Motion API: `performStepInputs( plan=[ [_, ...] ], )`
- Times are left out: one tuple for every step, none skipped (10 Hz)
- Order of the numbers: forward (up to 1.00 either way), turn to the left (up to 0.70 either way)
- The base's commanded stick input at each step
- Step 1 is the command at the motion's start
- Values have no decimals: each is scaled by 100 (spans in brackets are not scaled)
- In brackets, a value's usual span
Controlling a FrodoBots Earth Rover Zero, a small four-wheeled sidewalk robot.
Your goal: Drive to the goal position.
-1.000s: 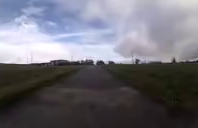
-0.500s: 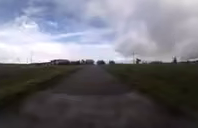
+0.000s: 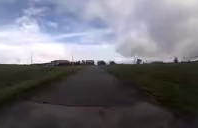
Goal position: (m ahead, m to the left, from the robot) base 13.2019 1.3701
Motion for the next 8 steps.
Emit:
performStepInputs(
  plan=[
    [100,0],
    [100,0],
    [100,0],
    [100,0],
    [100,0],
    [100,0],
    [100,0],
    [100,0]
  ],
)
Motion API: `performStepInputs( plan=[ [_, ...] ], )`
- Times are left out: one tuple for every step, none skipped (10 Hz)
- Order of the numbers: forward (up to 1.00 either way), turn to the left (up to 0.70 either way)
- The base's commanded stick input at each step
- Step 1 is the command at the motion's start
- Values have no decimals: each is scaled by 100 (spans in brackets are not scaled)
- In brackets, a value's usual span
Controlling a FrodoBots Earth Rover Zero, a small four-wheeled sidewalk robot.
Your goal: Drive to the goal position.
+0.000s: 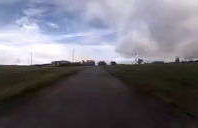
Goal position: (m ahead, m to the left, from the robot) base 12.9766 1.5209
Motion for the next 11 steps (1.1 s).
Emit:
performStepInputs(
  plan=[
    [100,0],
    [100,0],
    [100,0],
    [100,0],
    [100,0],
    [100,0],
    [100,0],
    [100,0],
    [100,0],
    [100,0],
    [100,0]
  ],
)
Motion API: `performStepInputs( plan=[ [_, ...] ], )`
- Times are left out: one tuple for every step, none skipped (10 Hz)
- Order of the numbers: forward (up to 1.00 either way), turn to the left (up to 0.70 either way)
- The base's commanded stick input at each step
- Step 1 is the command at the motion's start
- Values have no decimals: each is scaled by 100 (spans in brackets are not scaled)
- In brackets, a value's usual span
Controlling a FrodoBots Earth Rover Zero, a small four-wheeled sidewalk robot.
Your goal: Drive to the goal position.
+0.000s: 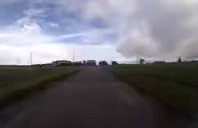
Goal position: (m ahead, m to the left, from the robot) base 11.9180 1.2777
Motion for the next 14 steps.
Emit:
performStepInputs(
  plan=[
    [100,0],
    [100,0],
    [100,0],
    [100,0],
    [100,0],
    [100,0],
    [100,0],
    [100,0],
    [100,0],
    [100,0],
    [100,0],
    [100,0],
    [100,0],
    [100,0]
  ],
)
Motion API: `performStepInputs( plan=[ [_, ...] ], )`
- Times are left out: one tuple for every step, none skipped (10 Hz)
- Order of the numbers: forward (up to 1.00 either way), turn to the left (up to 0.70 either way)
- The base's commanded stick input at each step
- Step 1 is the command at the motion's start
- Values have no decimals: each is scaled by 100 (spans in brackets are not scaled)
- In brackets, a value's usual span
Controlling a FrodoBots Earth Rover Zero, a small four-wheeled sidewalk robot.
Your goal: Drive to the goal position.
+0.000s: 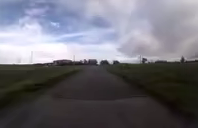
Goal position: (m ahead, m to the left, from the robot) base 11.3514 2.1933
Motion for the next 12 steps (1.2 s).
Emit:
performStepInputs(
  plan=[
    [100,0],
    [100,0],
    [100,0],
    [100,0],
    [100,0],
    [100,0],
    [100,0],
    [100,0],
    [100,0],
    [100,0],
    [100,0],
    [100,0]
  ],
)
